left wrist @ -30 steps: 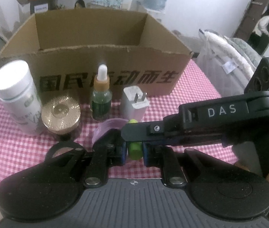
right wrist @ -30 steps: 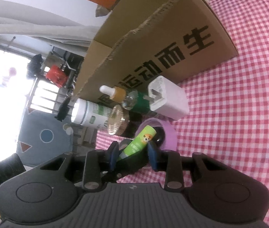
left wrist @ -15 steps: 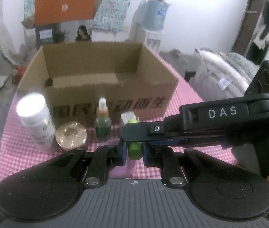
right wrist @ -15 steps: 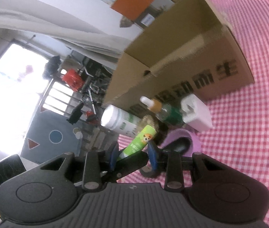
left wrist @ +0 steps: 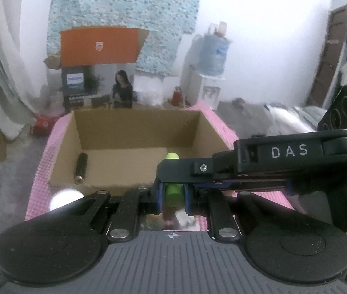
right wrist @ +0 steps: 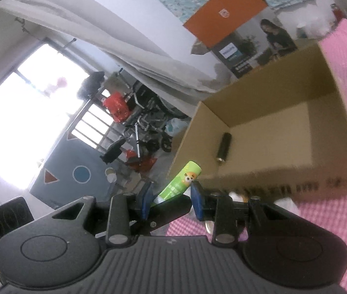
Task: Organize rigid objects
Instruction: 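Carry the green-and-white tube into the box and open the right gripper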
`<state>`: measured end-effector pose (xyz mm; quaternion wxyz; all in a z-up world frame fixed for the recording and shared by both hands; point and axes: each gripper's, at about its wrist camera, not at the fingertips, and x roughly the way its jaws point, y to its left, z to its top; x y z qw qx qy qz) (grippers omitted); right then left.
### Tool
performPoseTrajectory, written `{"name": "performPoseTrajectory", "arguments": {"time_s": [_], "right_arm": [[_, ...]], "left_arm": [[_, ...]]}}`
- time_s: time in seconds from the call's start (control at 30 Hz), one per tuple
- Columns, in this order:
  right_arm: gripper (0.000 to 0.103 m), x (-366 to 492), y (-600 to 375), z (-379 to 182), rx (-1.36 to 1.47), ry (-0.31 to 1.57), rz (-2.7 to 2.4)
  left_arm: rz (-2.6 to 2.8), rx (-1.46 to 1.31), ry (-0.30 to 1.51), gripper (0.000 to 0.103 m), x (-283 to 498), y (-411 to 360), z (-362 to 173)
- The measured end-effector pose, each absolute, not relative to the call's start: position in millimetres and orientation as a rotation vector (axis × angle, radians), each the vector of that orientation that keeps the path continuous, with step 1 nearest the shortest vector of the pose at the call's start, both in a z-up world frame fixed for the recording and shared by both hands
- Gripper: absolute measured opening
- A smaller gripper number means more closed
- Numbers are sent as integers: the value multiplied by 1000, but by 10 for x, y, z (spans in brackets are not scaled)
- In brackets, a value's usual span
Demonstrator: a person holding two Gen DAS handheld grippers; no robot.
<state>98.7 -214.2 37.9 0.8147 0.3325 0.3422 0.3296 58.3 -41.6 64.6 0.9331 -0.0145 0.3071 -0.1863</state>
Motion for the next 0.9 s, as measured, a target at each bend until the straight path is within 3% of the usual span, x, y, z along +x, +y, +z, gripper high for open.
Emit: {"name": "performPoseTrajectory", "arguments": {"time_s": [0.37, 0.7, 0.9], "right_arm": [[37, 2220, -2003, 327, 689, 935, 734], [37, 3285, -1820, -265, 740, 1186, 709], [38, 3578, -1700, -499, 749, 1242, 682]], "left_arm": [[-311, -107, 747, 15, 1575, -230, 534], [-256, -131, 975, 15, 2508, -64, 132], [-188, -119, 1035, 15, 2817, -36, -20]]}}
